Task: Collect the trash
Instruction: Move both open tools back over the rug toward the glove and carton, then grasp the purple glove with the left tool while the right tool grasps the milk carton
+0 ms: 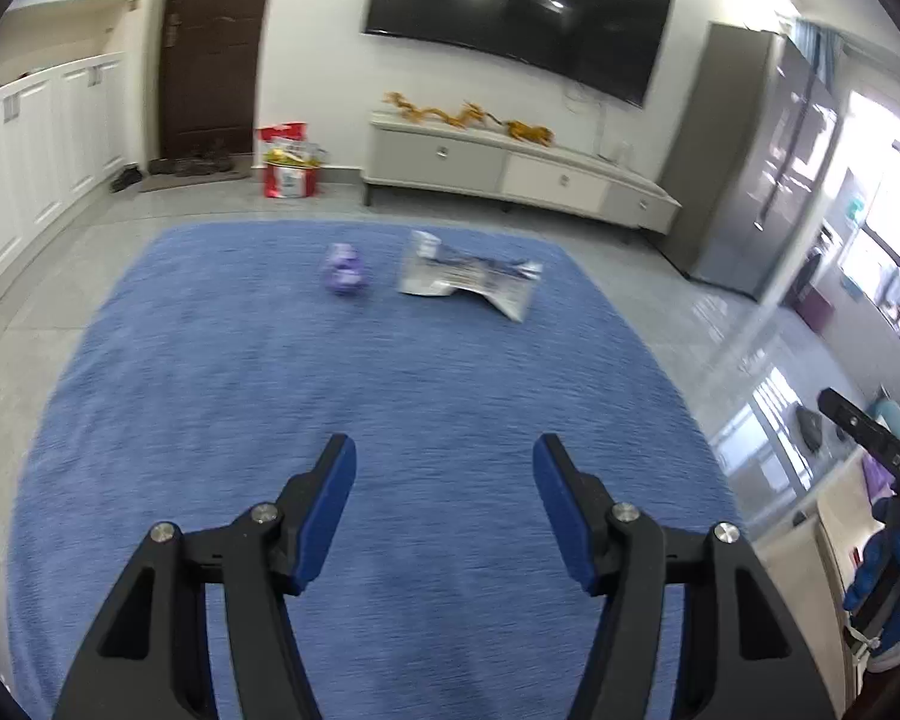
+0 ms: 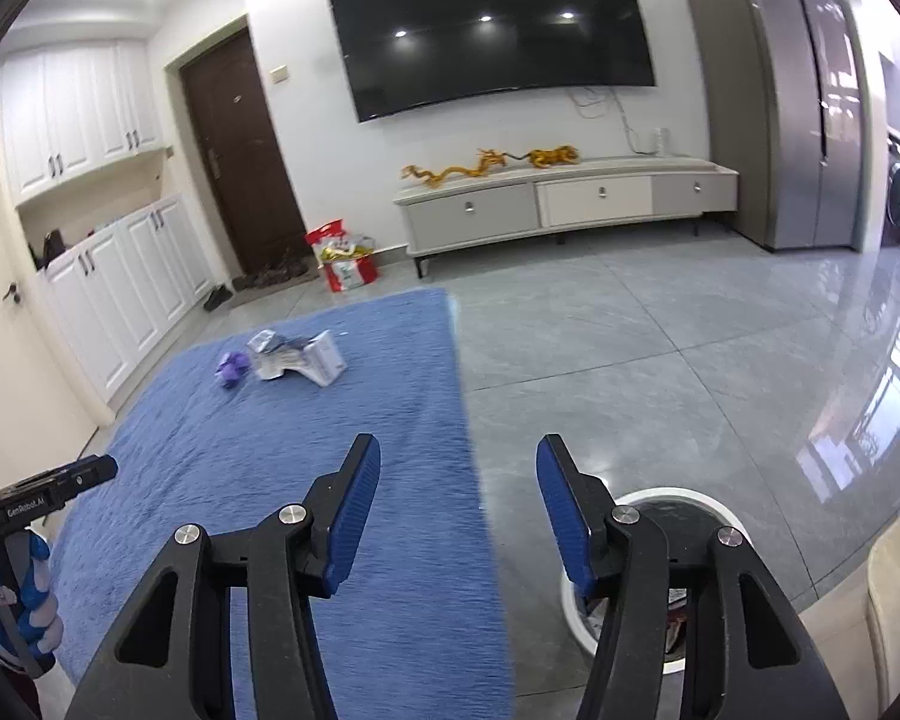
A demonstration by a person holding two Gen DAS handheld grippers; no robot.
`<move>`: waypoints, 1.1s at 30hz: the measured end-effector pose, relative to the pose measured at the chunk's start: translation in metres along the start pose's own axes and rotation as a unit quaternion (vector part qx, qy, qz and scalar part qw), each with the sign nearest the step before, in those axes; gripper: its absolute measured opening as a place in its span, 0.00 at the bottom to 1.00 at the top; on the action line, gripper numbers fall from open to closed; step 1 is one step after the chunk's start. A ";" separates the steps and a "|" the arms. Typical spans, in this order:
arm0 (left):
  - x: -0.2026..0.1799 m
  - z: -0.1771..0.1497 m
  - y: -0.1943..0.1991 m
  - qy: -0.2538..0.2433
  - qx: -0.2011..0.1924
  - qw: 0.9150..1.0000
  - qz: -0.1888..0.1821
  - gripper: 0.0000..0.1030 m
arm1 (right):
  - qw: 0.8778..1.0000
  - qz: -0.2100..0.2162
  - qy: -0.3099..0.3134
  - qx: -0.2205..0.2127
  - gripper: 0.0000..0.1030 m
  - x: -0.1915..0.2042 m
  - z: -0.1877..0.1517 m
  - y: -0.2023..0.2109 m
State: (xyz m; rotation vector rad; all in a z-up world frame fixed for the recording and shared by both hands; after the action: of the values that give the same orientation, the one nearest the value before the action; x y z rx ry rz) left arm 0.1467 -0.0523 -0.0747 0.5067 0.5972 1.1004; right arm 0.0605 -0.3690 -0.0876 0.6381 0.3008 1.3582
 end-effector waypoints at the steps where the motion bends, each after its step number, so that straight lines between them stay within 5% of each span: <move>1: 0.012 0.000 0.003 0.005 -0.004 1.000 0.006 0.58 | 1.000 0.001 0.007 0.003 0.53 0.010 0.000 -0.001; 9: 0.107 -0.016 0.023 0.070 -0.012 0.997 0.036 0.58 | 0.998 0.020 0.053 0.024 0.59 0.079 0.004 -0.017; 16: 0.149 -0.029 0.013 0.085 0.014 0.994 0.068 0.59 | 0.994 0.051 0.081 0.044 0.64 0.125 0.005 -0.049; 23: 0.147 -0.004 -0.019 0.054 0.032 0.996 0.063 0.59 | 0.990 0.073 0.106 0.065 0.66 0.145 0.011 -0.107; 33: 0.094 0.071 -0.131 0.006 0.054 0.998 0.022 0.59 | 0.978 0.116 0.150 0.083 0.74 0.154 0.037 -0.208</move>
State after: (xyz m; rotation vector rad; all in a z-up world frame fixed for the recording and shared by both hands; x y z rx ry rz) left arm 0.3127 -0.0198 -0.1250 0.6095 0.6605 1.1186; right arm 0.2802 -0.2460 -0.1553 0.6204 0.6031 1.6692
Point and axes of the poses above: each gripper's, at about its wrist camera, not at the fingertips, and y roughly against the way its jaws point, x to its left, z to its top, the point moved 9 cm from there along -y, roughly the way its jaws point, and after that the axes turned 2 degrees about -x, right-handed, at the moved point
